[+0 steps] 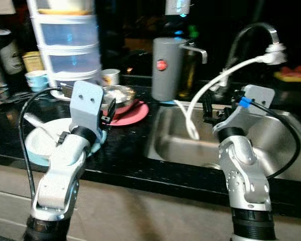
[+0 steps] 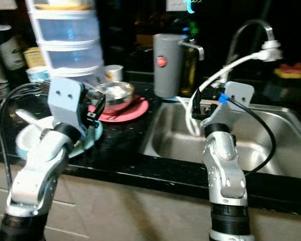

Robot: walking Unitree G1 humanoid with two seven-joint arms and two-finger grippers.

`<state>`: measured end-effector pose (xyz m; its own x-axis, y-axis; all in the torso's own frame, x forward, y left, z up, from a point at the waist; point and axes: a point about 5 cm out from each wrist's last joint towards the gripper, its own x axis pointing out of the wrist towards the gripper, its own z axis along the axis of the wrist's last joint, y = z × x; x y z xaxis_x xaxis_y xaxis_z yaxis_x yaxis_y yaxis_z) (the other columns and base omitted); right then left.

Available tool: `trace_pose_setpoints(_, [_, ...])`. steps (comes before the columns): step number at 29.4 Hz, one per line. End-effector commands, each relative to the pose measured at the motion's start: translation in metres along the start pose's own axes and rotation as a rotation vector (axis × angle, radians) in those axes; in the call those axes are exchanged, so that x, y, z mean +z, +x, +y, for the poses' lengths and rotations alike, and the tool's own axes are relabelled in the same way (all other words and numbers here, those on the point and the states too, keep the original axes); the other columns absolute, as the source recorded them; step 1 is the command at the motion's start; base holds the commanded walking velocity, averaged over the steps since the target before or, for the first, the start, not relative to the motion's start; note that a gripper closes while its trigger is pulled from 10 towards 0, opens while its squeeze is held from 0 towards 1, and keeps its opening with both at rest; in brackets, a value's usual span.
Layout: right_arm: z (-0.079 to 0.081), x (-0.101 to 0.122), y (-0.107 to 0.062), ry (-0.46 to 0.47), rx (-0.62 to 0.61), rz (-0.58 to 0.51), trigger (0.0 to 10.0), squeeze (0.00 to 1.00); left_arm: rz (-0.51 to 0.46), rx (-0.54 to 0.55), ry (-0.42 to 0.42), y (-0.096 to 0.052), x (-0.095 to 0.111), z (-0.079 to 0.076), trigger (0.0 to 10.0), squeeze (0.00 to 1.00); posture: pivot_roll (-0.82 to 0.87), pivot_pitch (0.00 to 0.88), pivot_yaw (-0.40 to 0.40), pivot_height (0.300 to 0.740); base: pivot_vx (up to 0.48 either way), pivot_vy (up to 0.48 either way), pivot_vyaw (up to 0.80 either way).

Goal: Kitchen organization

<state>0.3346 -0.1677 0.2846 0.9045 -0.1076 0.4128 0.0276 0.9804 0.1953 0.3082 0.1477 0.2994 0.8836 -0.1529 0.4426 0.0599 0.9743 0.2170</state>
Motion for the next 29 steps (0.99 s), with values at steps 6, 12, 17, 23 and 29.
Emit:
trace_pose_setpoints(6, [0.004,0.0,-0.001,0.005,0.01,0.002,10.0,0.0,0.005,0.013,-0.006,0.001,-0.002,0.004,10.0,0.0,0.07,0.071,-0.029,0.74,0.0,0.0,0.0])
trace_pose_setpoints(12, [0.004,0.0,-0.001,0.007,0.012,0.001,10.0,0.0,0.048,0.005,-0.072,0.001,-0.005,0.006,10.0,0.0,0.07,0.07,-0.03,0.74,0.0,0.0,0.0])
trace_pose_setpoints(17, [0.005,0.0,0.0,0.003,0.026,0.002,10.0,0.0,0.197,-0.069,-0.056,0.002,-0.018,0.008,10.0,0.0,0.08,0.072,-0.036,0.74,0.0,0.0,0.0])
trace_pose_setpoints(23, [0.006,0.001,0.0,-0.007,0.047,0.005,10.0,0.0,0.2,-0.149,0.046,0.0,-0.01,0.016,10.0,0.0,0.08,0.075,-0.036,0.74,0.0,0.0,0.0])
trace_pose_setpoints(29, [0.012,0.0,0.0,-0.024,0.11,0.01,10.0,0.0,0.282,-0.157,0.255,-0.014,0.004,0.061,10.0,0.0,0.12,0.087,-0.039,0.74,0.0,0.0,0.0])
